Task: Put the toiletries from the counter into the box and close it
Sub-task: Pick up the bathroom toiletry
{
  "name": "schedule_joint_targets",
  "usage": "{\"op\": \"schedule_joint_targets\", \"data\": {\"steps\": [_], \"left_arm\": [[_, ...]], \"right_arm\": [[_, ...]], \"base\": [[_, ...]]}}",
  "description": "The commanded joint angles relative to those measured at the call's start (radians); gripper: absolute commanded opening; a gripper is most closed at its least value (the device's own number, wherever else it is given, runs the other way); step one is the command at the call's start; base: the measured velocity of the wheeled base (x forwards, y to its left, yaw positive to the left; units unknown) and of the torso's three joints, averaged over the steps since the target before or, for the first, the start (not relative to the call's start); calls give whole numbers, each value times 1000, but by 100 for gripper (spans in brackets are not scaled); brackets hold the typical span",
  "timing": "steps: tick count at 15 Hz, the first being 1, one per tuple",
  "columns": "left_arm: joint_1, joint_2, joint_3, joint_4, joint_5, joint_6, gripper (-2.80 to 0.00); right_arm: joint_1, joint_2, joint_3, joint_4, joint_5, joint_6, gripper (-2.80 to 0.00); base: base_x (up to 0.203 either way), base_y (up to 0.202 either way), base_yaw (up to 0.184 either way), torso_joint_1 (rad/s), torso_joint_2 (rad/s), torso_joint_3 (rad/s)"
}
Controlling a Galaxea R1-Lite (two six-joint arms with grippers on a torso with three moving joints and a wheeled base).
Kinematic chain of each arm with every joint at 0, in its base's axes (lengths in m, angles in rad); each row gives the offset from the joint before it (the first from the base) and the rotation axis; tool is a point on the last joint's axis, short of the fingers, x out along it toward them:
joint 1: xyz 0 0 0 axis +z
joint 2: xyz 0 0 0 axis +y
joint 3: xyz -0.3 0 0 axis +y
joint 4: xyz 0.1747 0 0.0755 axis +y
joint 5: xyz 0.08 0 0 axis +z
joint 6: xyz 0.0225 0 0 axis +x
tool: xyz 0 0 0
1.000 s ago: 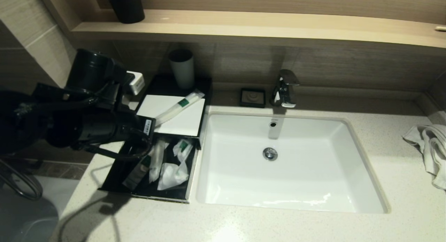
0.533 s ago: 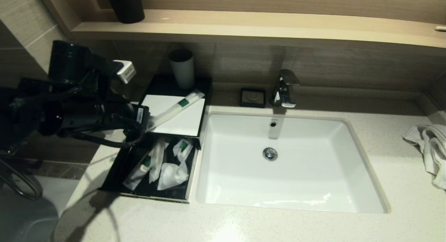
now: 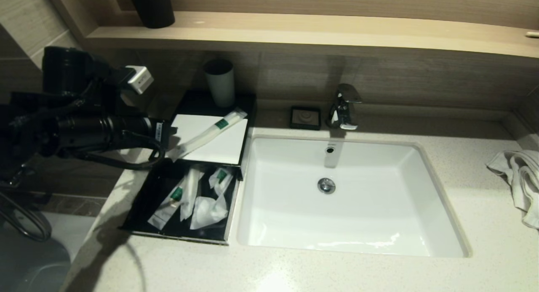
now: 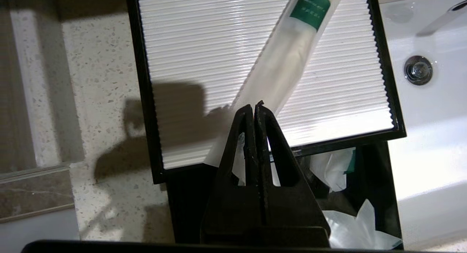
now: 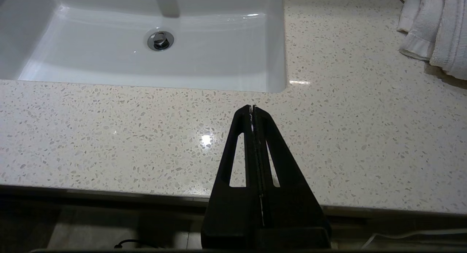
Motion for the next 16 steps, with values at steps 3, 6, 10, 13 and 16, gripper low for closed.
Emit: {"op": "schedule_joint_targets", "data": {"steps": [3,6,10,13,16], "left_arm": [[8,19,3,-21,-15,6,-280],[8,19,8,-22,-27,31,-280],[15,16,10,-22,-70,73,0],[36,8,28,-21,-144,143,0],[65,14,37,-21,-153,185,0]], "right_arm": [[0,0,0,-1,1,0,-280],[0,0,0,0,1,-2,-280],[0,0,0,0,1,0,-280],[0,0,0,0,1,0,-280],[0,0,0,0,1,-1,-280]], "base": [[0,0,0,0,0,0],[0,0,0,0,0,0],[0,0,0,0,0,0],[0,0,0,0,0,0],[0,0,0,0,0,0]]}}
